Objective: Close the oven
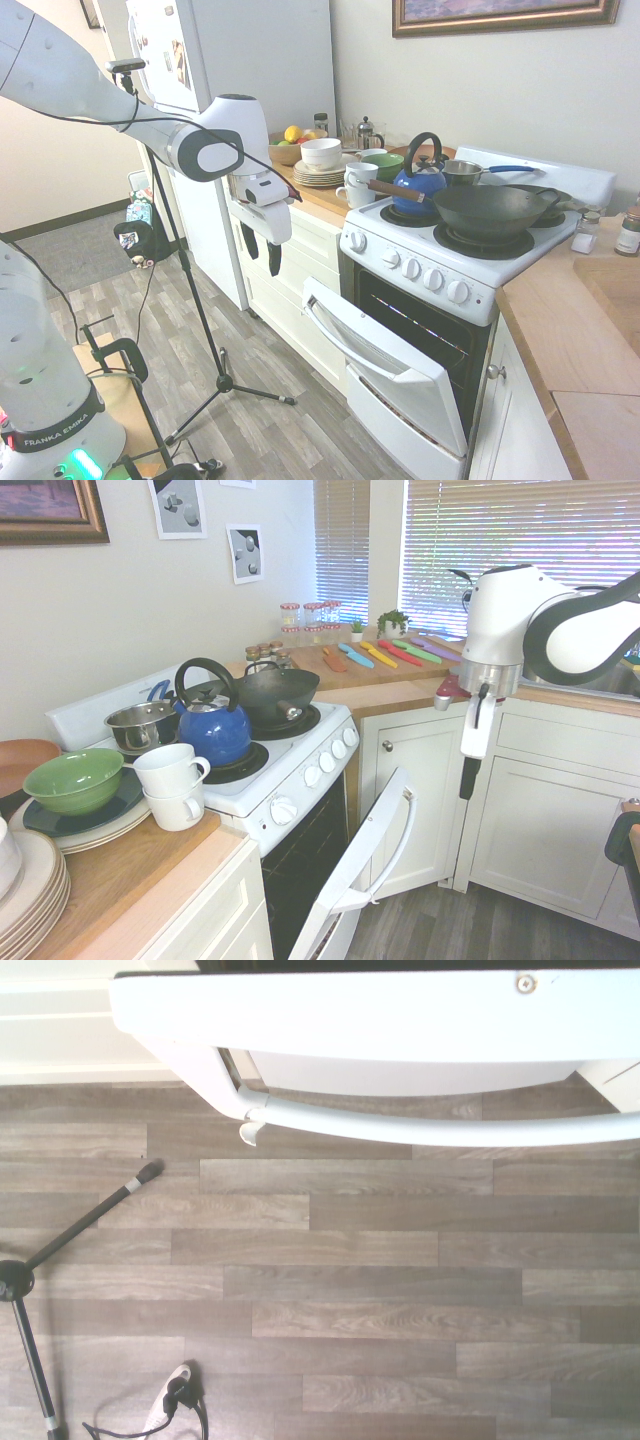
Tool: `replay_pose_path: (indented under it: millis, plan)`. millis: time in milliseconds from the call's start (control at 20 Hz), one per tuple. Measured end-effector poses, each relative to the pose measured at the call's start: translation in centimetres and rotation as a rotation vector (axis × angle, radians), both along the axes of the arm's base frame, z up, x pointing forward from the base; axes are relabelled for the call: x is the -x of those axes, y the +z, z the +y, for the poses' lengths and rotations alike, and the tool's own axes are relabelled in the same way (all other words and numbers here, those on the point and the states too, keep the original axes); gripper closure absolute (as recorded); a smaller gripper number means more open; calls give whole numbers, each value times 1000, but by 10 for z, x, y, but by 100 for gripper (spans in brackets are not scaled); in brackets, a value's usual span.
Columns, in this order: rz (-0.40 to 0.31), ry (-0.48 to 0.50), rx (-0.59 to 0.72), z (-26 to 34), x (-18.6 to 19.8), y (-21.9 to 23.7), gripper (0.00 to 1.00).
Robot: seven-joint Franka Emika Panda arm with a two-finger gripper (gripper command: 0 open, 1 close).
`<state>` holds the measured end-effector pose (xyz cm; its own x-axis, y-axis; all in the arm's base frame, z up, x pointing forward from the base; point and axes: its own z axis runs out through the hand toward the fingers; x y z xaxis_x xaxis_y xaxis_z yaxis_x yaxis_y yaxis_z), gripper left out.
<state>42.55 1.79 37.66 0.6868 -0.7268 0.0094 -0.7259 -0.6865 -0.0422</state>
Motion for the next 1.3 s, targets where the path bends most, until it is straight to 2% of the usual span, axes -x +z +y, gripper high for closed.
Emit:
replay_pose_path:
  millis: [350, 1300]
  plan:
    - [19, -4, 21, -7, -2, -9, 0]
    - [132, 12, 15, 5, -30, -95, 0]
